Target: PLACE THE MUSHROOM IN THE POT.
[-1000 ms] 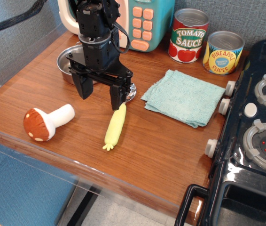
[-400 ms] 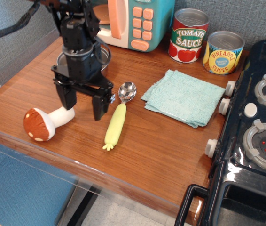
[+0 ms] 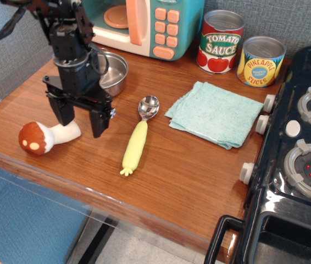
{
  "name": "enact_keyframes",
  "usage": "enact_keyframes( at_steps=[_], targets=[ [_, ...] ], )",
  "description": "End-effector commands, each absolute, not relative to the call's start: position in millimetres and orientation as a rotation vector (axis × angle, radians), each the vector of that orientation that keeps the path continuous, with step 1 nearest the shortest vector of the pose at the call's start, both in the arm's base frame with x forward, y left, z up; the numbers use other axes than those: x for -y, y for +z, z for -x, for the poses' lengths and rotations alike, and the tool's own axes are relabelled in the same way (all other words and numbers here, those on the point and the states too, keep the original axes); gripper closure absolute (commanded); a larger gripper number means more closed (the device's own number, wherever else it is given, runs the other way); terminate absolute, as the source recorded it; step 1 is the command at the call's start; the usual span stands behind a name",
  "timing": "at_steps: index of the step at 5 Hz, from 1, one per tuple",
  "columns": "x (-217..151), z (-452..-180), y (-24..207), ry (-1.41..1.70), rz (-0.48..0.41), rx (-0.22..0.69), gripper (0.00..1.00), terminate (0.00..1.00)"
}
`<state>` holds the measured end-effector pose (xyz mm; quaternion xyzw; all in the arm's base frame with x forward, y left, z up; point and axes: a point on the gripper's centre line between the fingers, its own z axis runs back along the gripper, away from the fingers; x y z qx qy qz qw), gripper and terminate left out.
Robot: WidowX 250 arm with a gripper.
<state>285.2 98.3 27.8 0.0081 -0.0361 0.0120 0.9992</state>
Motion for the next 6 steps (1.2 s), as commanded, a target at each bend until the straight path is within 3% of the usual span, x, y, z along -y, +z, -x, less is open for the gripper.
enact_keyframes(
  at_steps=[1,2,3,4,6],
  targets=[
    [-111.0,-286.9,29.5,0.065,-0.035,0.058,0.0,0.0],
    [-123.7,-281.1,25.7,0.113,-0.031,0.035,0.0,0.0],
    [-130.1,-278.1,17.5,0.142,-0.028,0.005,1.0,0.0],
    [-128.2,-280.9,14.7,0.127,-0.028,-0.042,1.0,0.0],
    [-111.2,-286.6,25.8,0.076,-0.037,-0.034,1.0,0.0]
  ],
)
